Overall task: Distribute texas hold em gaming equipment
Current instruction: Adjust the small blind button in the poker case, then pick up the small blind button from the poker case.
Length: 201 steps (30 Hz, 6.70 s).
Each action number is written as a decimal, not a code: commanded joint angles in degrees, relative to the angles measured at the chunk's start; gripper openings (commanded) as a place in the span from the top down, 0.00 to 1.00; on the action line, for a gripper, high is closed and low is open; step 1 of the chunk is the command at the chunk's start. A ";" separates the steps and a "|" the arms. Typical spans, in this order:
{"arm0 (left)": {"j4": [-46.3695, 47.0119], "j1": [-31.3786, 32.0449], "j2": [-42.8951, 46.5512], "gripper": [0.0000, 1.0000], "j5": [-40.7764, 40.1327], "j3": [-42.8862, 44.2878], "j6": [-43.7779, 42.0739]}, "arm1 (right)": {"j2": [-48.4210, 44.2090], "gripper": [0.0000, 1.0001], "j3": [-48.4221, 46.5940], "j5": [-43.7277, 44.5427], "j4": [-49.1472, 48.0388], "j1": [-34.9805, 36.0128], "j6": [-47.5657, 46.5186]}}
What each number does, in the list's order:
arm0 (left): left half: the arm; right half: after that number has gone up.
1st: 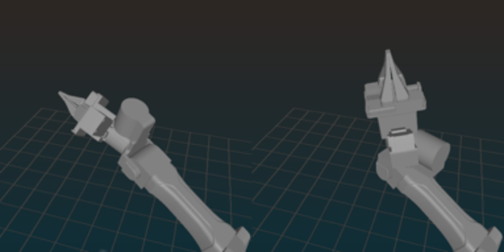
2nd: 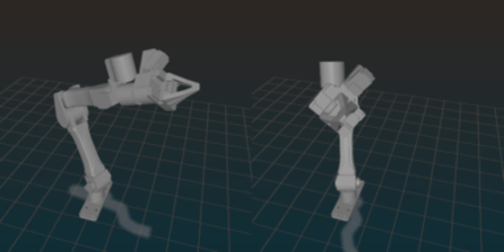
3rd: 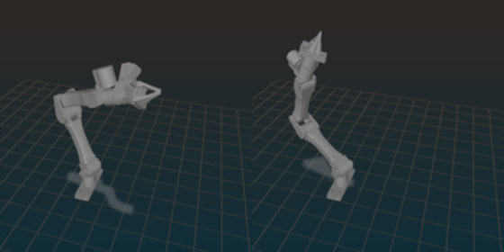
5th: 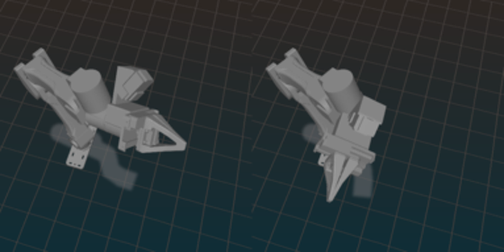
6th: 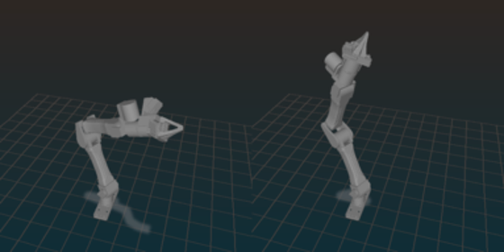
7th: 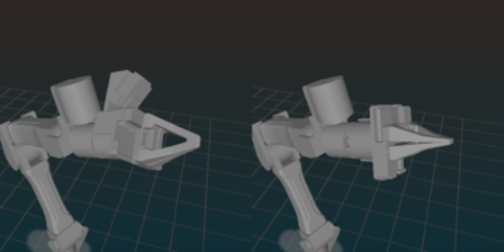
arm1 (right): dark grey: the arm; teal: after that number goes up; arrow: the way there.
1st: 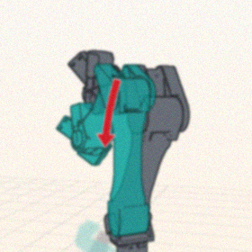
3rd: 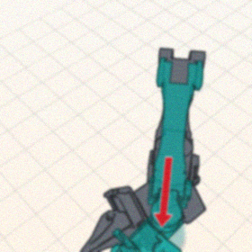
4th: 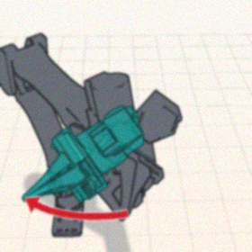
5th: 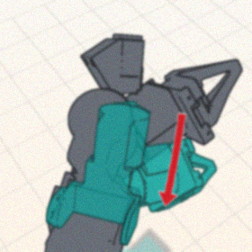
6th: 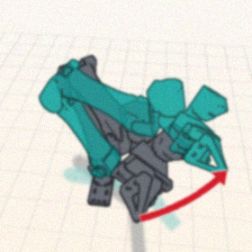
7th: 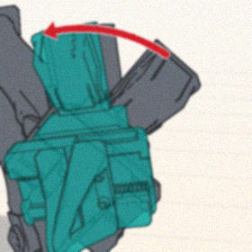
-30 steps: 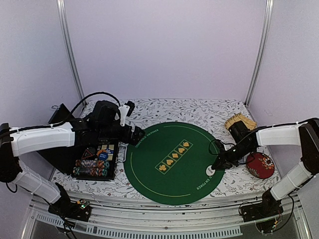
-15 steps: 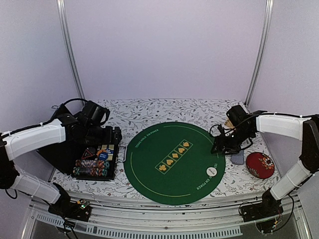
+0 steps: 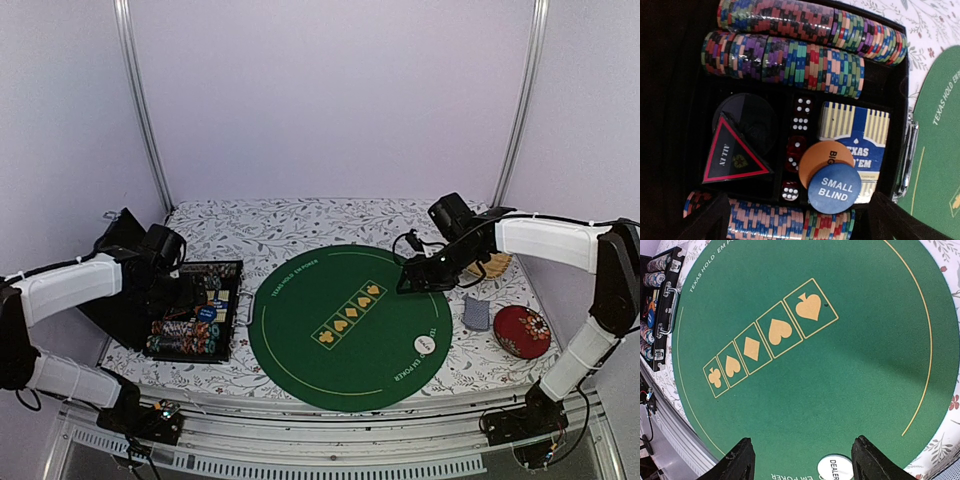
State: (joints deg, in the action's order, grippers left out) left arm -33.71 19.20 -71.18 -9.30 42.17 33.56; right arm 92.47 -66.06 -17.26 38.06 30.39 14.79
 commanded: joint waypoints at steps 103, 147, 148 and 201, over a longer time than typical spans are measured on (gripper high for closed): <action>-6.66 13.54 -13.63 1.00 -21.08 11.80 -6.91 | 3.33 0.35 -2.82 -2.69 -0.45 1.79 -2.23; -7.98 16.69 -19.50 0.21 -5.49 17.06 -6.87 | 4.80 0.35 -2.82 -3.05 0.16 2.59 -3.14; -5.96 14.73 -17.25 0.18 -2.53 15.30 -6.92 | 4.83 0.35 -2.84 -3.05 0.01 2.58 -3.18; 1.73 2.22 -9.76 0.64 2.88 3.31 -9.64 | 3.87 0.35 -2.84 -3.37 -0.46 2.74 -2.54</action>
State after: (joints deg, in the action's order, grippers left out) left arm -28.91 22.33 -83.46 -6.66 44.18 25.08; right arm 96.86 -67.35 -20.08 37.74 32.67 12.01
